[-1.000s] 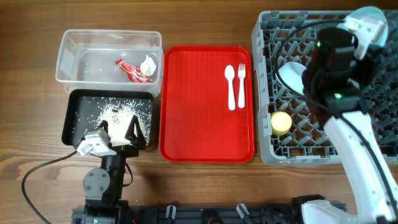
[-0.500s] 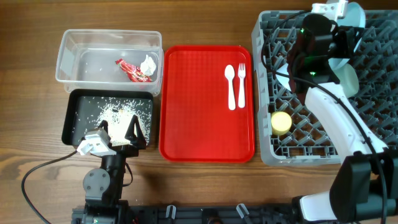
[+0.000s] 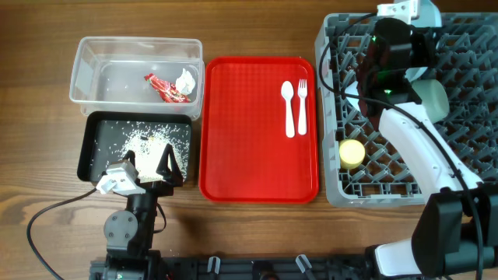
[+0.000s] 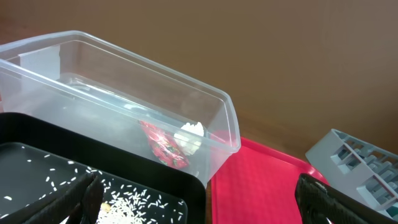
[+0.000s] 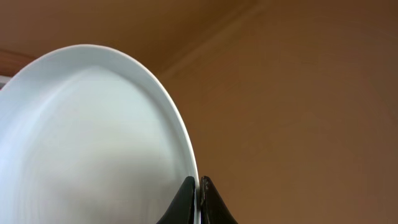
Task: Sort waste into correct bins and load items into the dishwasher rack
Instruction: 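Move the right gripper back over the white spoon on the tray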
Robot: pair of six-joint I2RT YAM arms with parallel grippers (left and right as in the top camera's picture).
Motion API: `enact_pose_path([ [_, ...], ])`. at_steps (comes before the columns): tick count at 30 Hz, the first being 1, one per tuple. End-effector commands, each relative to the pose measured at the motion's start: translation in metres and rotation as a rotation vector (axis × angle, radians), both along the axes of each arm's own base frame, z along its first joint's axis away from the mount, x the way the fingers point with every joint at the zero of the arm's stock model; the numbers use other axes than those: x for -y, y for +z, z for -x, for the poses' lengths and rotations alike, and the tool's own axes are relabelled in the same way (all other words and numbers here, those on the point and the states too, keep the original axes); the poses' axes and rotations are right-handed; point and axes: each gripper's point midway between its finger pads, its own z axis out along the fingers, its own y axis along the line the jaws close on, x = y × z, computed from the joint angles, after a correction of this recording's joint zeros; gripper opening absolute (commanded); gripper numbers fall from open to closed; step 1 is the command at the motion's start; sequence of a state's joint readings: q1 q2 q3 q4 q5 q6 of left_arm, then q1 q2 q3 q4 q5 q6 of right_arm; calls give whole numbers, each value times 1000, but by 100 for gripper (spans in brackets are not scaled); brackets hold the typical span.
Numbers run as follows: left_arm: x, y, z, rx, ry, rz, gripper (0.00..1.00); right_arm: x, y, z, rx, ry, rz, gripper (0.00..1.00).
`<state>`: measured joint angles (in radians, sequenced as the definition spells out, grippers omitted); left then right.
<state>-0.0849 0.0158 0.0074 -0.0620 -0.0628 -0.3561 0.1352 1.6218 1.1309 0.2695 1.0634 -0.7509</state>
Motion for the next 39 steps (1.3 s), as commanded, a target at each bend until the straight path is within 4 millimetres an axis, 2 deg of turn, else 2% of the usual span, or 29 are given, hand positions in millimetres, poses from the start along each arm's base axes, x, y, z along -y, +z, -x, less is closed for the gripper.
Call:
enact_pose_path([
  [1, -4, -1, 0, -2, 21, -13, 100, -11, -5, -12, 34, 70, -53, 4],
  [5, -4, -1, 0, -2, 21, -13, 100, -13, -17, -15, 16, 82, -75, 4],
  [11, -4, -1, 0, -2, 22, -13, 100, -13, -47, -24, -50, 71, -64, 4],
  [16, -4, -1, 0, -2, 22, -13, 100, -8, -39, -26, -31, 31, -10, 4],
  [17, -4, -1, 0, -2, 21, -13, 100, -8, -36, -26, -20, 30, -6, 8],
  [18, -4, -1, 0, -2, 21, -13, 100, -7, -31, -26, 2, 21, -2, 22],
  [19, -4, -1, 0, -2, 22, -13, 100, -6, -25, -24, 30, 7, 2, 44],
  [20, -4, -1, 0, -2, 21, -13, 100, -4, -18, -23, 57, -12, 8, 58],
  [21, -4, -1, 0, -2, 22, -13, 100, -3, -12, -21, 77, -27, 18, 67],
  [24, -4, -1, 0, -2, 22, -13, 100, -10, 5, -19, 118, -17, 33, 70],
  [28, -4, -1, 0, -2, 22, -13, 100, -39, 25, -16, 149, 57, 32, 70],
  [32, -4, -1, 0, -2, 21, -13, 100, -79, 42, -11, 190, 146, 15, 70],
  [36, -4, -1, 0, -2, 22, -13, 100, -132, 52, 0, 195, 263, -5, 73],
  [38, -4, -1, 0, -2, 22, -13, 100, -159, 48, 8, 180, 315, -31, 78],
  [39, -4, -1, 0, -2, 21, -13, 100, -179, 39, 15, 164, 350, -61, 81],
])
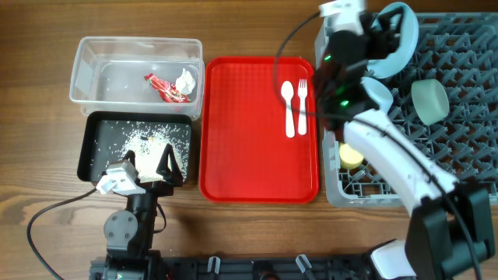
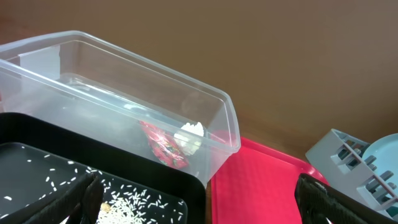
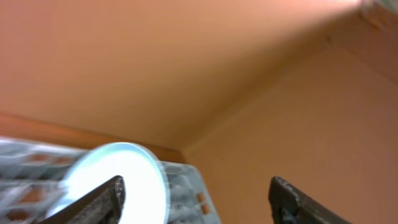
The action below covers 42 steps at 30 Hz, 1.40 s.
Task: Sort waste into correct bins and load items into the dishwasher rack
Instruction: 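Move the right gripper back over the white spoon on the tray, then grasp the white spoon with the right gripper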
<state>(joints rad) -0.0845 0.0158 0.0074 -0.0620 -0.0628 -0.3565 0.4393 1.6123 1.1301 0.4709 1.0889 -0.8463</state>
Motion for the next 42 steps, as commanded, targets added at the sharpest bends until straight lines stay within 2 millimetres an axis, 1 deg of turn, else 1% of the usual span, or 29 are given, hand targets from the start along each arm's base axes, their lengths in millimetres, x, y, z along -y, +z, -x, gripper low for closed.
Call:
enact_pose_path([
  [1, -4, -1, 0, -2, 21, -14, 100, -59, -8, 26, -10, 109, -91, 84],
  [3, -4, -1, 0, -2, 21, -14, 100, -101, -50, 34, -138, 262, -171, 86],
  [4, -4, -1, 0, -2, 21, -14, 100, -120, -74, 40, -229, 350, -231, 86],
  [5, -4, -1, 0, -2, 21, -14, 100, -139, -103, 50, -336, 436, -349, 86],
  [7, -4, -1, 0, -2, 21, -14, 100, -159, -137, 67, -467, 496, -577, 86],
  [8, -4, -1, 0, -2, 21, -14, 100, -167, -147, 74, -516, 515, -654, 86],
  [9, -4, -1, 0, -2, 21, -14, 100, -182, -158, 86, -595, 553, -777, 85],
  [10, -4, -1, 0, -2, 21, -14, 100, -195, -164, 96, -650, 582, -875, 82],
  [11, -4, -1, 0, -2, 21, -14, 100, -207, -166, 105, -698, 607, -968, 79],
  [13, -4, -1, 0, -2, 21, -14, 100, -225, -169, 119, -764, 626, -1113, 79],
  [15, -4, -1, 0, -2, 21, -14, 100, -225, -172, 121, -769, 591, -1155, 78],
  [16, -4, -1, 0, -2, 21, -14, 100, -220, -175, 118, -753, 559, -1151, 76],
  [17, -4, -1, 0, -2, 22, -14, 100, -212, -178, 113, -729, 520, -1133, 74],
  [20, -4, -1, 0, -2, 21, -14, 100, -189, -187, 99, -692, 433, -1114, 73],
  [23, -4, -1, 0, -2, 21, -14, 100, -165, -201, 82, -680, 336, -1191, 72],
  [25, -4, -1, 0, -2, 21, -14, 100, -152, -209, 71, -697, 320, -1266, 70],
  [28, -4, -1, 0, -2, 21, -14, 100, -141, -217, 62, -709, 304, -1326, 68],
  [30, -4, -1, 0, -2, 21, -14, 100, -138, -222, 59, -718, 300, -1343, 67],
  [33, -4, -1, 0, -2, 21, -14, 100, -142, -230, 58, -760, 353, -1293, 65],
  [34, -4, -1, 0, -2, 21, -14, 100, -141, -236, 58, -764, 343, -1273, 65],
  [35, -4, -1, 0, -2, 21, -14, 100, -134, -244, 56, -758, 305, -1248, 63],
  [37, -4, -1, 0, -2, 21, -14, 100, -128, -253, 51, -743, 267, -1226, 62],
  [40, -4, -1, 0, -2, 21, -14, 100, -131, -268, 46, -750, 271, -1222, 61],
  [42, -4, -1, 0, -2, 21, -14, 100, -133, -277, 45, -774, 274, -1202, 61],
])
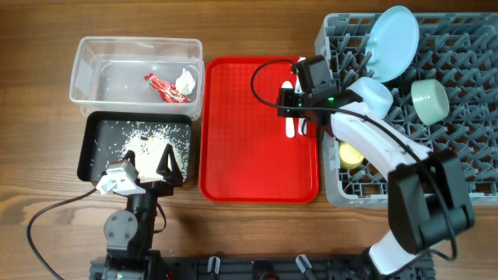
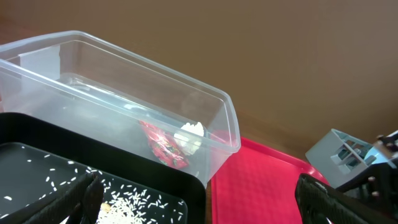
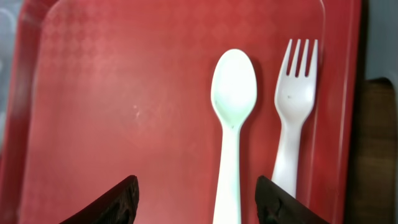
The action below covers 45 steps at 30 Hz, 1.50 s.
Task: Sort waste into correct bins and load items into the dishwasher rack
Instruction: 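Grasp the white spoon with the right gripper, then carry the white spoon into the rack and release it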
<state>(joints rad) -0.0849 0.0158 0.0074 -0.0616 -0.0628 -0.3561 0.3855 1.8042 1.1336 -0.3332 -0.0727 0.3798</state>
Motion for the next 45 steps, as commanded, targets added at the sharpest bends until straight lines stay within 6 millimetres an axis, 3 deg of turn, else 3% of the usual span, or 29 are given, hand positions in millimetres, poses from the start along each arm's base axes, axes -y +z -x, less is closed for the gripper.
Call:
enact_pose_path([
  [1, -4, -1, 0, -2, 21, -13, 100, 1, -26, -3, -30, 26, 51, 61],
  [6, -4, -1, 0, -2, 21, -13, 100, -1, -49, 2, -82, 38, 54, 61],
  [9, -4, -1, 0, -2, 22, -13, 100, -4, -53, 2, -82, 42, 54, 59],
  [15, -4, -1, 0, -2, 21, -13, 100, -7, -58, 5, -102, 22, 45, 40],
  [19, -4, -1, 0, -2, 22, -13, 100, -14, -70, 14, -136, 27, 55, 33],
  [21, -4, -1, 0, -2, 22, -13, 100, -20, -72, 19, -145, 40, 57, 19],
  [23, -4, -1, 0, -2, 21, -13, 100, -25, -66, 19, -139, 33, 44, 15],
  [30, -4, -1, 0, -2, 22, -13, 100, -27, -32, 19, -91, 34, 20, 4],
  [35, -4, -1, 0, -2, 22, -13, 100, -23, -5, 23, -61, 32, 15, 4],
  [39, -4, -1, 0, -2, 21, -13, 100, -15, 40, 15, 58, -3, 19, 4],
  [41, -4, -1, 0, -2, 22, -13, 100, -4, 73, 11, 150, -41, 38, 4],
  [45, -4, -1, 0, -2, 22, -13, 100, 46, 136, 9, 327, -197, 141, 4],
])
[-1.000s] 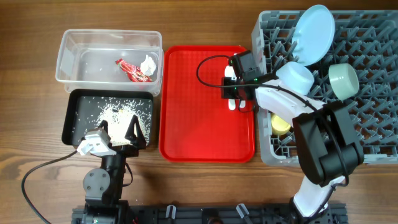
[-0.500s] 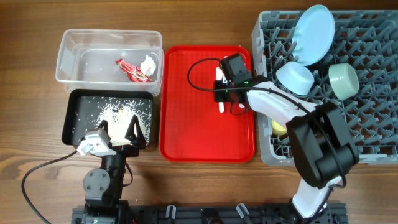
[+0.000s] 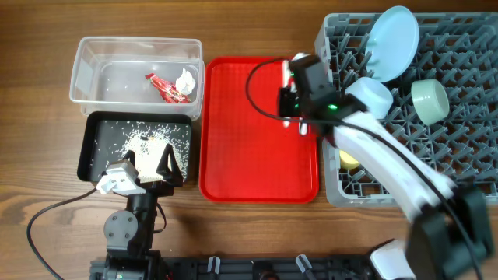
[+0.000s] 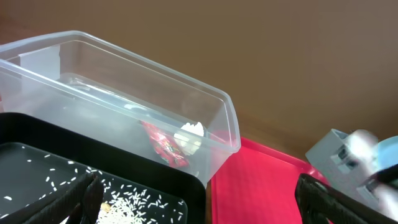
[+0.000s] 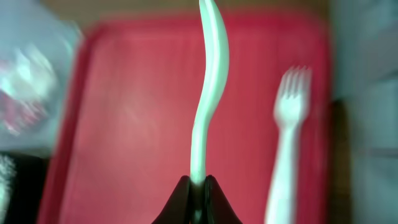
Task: Sort waste into correct bins and load items into the dishwasher rack
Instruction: 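Carry the white spoon into the rack and release it, then reach the right gripper to the white fork and grasp it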
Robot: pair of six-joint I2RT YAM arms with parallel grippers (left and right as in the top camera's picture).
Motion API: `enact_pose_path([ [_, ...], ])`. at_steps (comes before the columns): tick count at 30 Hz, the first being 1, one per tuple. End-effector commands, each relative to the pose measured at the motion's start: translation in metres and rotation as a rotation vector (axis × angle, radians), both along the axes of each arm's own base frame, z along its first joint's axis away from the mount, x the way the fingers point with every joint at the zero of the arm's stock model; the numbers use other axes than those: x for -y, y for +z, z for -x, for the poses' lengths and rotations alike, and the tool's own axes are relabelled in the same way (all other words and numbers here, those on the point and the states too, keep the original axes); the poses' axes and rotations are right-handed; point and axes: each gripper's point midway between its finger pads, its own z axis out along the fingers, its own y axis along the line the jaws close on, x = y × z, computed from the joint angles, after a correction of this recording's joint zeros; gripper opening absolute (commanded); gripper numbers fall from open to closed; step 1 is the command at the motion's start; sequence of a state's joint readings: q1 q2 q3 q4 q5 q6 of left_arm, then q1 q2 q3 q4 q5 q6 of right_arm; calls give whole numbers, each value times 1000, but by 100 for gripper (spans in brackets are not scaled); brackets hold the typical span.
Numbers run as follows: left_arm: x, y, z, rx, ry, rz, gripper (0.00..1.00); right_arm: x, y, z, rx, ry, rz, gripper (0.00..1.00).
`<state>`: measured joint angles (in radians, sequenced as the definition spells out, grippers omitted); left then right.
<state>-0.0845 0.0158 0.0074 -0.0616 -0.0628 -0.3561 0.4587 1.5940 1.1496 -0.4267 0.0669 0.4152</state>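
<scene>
My right gripper is shut on the handle of a white plastic spoon, which stands up from the jaws above the red tray. A white fork lies on the tray to the spoon's right. In the overhead view the right gripper hangs over the tray's far right part and hides most of the cutlery. The grey dishwasher rack holds a light-blue plate standing on edge. My left gripper rests open at the front left, nothing between its fingers.
A clear bin at the back left holds a red wrapper and crumpled white paper. In front of it a black tray holds rice. The rack also carries a green cup and a yellow item.
My right gripper was open above the spoon and fork lying on the red tray. Now it is shut on the spoon's handle and the spoon is off the tray. The fork stays put.
My right gripper was first shut on the light-blue plate over the rack. Then it was open, with the plate standing in the rack. Then it hung open over the cutlery on the tray, and now it holds the spoon. The left arm has not moved.
</scene>
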Motion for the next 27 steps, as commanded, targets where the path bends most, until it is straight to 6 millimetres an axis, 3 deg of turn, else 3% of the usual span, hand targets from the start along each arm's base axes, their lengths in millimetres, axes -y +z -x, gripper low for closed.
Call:
enact_pose_path([
  [1, -4, -1, 0, -2, 21, -13, 100, 59, 67, -3, 203, -177, 132, 4],
  [4, -4, -1, 0, -2, 21, -13, 100, 92, 88, -1, 252, -206, 211, 4],
  [6, -4, -1, 0, -2, 21, -13, 100, 114, 86, -2, 234, -249, 243, 4],
  [9, -4, -1, 0, -2, 21, -13, 100, 134, 66, -7, 167, -268, 245, 4],
  [15, -4, -1, 0, -3, 21, -13, 100, 139, 15, -17, 37, -208, 300, 4],
  [16, -4, -1, 0, -3, 21, -13, 100, 137, 2, -18, 7, -193, 312, 8],
  [18, -4, -1, 0, -3, 21, -13, 100, 129, 0, -15, -3, -153, 319, 35],
  [23, -4, -1, 0, -3, 21, -13, 100, 92, 19, -6, 48, -52, 295, 41],
  [27, -4, -1, 0, -3, 21, -13, 100, 40, 29, 8, 97, 67, 267, 41],
])
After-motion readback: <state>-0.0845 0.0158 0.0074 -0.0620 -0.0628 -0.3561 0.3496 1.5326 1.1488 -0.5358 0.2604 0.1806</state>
